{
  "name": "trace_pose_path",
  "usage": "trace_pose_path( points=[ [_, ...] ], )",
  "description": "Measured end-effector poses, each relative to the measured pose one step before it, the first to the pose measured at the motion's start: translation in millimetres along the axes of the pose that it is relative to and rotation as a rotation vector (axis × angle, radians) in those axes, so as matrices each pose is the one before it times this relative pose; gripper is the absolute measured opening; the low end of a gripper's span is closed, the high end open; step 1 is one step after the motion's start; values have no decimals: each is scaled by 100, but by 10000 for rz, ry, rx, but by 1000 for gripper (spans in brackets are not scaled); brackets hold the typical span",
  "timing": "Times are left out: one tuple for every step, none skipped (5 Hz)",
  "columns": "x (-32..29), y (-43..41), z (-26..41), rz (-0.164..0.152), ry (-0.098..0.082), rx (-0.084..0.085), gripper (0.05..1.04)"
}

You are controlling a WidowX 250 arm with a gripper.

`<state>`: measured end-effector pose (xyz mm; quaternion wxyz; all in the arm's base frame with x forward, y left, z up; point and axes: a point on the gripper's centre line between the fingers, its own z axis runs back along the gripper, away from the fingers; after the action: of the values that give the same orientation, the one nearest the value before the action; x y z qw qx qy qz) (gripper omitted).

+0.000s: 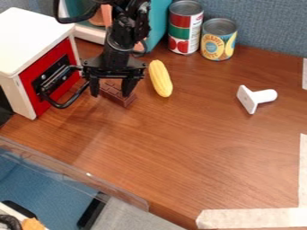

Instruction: Close the drawer

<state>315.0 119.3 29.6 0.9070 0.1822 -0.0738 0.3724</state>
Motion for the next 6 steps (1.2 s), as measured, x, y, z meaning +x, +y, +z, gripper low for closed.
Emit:
trace_pose_path(
  points=[
    [14,41,-132,-4,13,81,1000],
    [35,177,-51,43,57,59,1000],
    [-1113,-162,137,-243,280,-420,1000],
    [-2508,-1739,1723,-969,70,-643,1000],
    [-1564,-2624,3680,-809,-552,-1030,1000],
    [-323,-976,2152,-205,-317,-798,1000]
  ],
)
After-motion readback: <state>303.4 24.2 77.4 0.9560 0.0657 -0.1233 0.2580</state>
